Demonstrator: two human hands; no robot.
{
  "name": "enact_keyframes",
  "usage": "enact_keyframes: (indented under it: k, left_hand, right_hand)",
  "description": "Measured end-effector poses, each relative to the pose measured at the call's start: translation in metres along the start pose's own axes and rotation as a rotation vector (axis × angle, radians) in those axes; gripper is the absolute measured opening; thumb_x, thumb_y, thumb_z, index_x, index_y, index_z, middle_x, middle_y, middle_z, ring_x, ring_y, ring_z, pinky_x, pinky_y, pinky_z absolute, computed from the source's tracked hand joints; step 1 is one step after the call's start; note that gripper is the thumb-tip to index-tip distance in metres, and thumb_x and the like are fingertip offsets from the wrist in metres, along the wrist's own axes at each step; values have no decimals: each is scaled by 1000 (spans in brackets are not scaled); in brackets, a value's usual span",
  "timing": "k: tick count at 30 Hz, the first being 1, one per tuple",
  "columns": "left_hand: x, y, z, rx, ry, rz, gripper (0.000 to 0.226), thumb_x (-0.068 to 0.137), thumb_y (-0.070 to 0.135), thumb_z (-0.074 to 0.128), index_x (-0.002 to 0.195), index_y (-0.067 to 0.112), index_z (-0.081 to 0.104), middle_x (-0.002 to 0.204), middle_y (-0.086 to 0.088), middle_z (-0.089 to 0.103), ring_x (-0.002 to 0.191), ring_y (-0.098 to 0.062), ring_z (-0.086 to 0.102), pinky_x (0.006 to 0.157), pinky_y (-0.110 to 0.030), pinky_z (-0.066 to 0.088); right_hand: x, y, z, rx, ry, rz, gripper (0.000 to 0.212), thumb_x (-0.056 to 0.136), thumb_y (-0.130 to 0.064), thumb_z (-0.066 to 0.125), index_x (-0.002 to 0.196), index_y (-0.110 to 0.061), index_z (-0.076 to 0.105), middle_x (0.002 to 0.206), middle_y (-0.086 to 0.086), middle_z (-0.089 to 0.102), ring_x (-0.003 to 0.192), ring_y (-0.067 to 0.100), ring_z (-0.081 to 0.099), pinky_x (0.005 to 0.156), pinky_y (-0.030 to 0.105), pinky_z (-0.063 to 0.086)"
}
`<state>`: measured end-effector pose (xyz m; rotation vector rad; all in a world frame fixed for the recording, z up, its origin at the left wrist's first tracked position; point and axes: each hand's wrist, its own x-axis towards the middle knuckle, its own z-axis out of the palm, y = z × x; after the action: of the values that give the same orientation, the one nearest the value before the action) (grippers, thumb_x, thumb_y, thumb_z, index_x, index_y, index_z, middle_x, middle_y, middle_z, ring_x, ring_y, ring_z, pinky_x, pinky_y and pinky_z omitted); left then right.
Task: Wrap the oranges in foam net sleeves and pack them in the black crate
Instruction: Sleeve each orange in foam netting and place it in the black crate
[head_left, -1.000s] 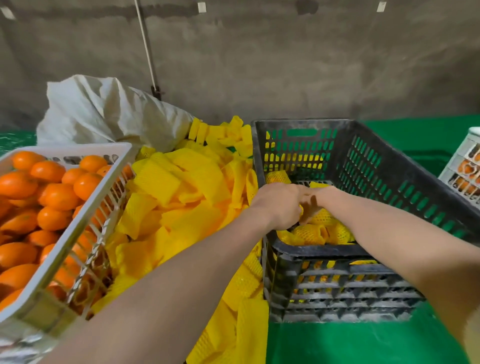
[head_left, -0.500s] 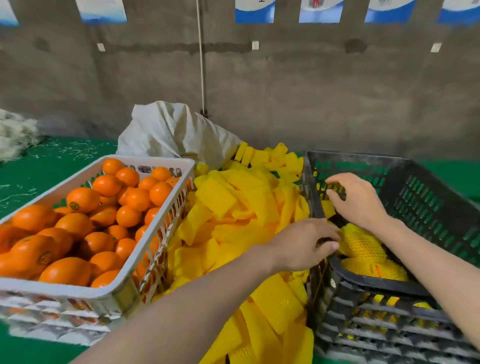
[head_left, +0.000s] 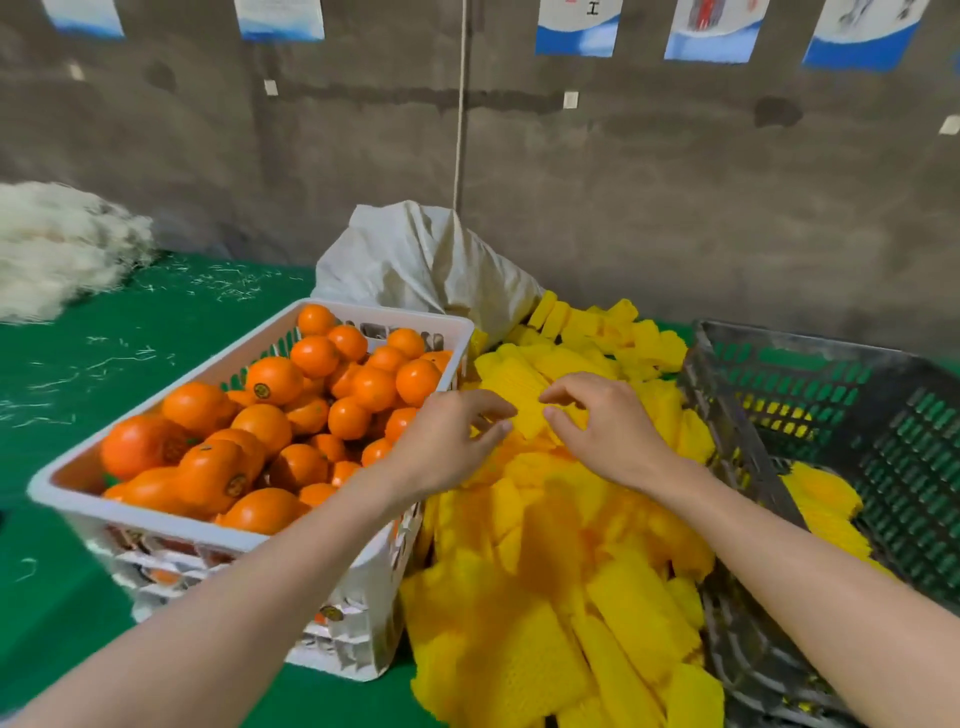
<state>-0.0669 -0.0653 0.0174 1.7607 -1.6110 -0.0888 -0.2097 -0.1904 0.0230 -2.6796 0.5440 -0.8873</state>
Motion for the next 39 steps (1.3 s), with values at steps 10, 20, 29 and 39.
enact_keyframes:
  k: [10, 20, 29, 39]
  left_hand:
    - [-37, -111, -95, 116, 77, -277, 25, 91, 17, 63, 113, 6, 66, 113, -10, 68, 103, -20, 63, 82, -28, 49]
    - [-5, -172, -127, 251, 12, -325, 29, 87, 14, 63, 115, 3, 62, 115, -17, 64, 108, -34, 58, 80, -33, 43]
    - [45, -253, -112, 504, -243, -606, 95, 83, 58, 59, 150, 11, 11, 149, -18, 33, 134, -37, 38, 105, -50, 35]
    - [59, -269, -103, 555, -105, -574, 68, 86, 45, 62, 139, 15, 32, 111, -13, 63, 100, -33, 61, 71, -39, 44]
  right_hand:
    - [64, -84, 111, 17, -275, -107, 37, 86, -24, 62, 121, -14, 55, 123, 6, 56, 116, 21, 49, 97, 31, 38]
    - [134, -74, 179, -398, -477, 53, 76, 85, -35, 62, 146, -28, 17, 156, 8, 12, 143, 33, 8, 115, 51, 13]
    - [178, -44, 200, -670, -649, -9, 95, 74, -64, 62, 145, -46, 2, 150, 16, 19, 126, 43, 35, 96, 54, 40]
    - [181, -66, 162, -263, -606, -31, 84, 71, -71, 59, 139, -37, 24, 133, 2, 47, 114, 27, 50, 89, 41, 45]
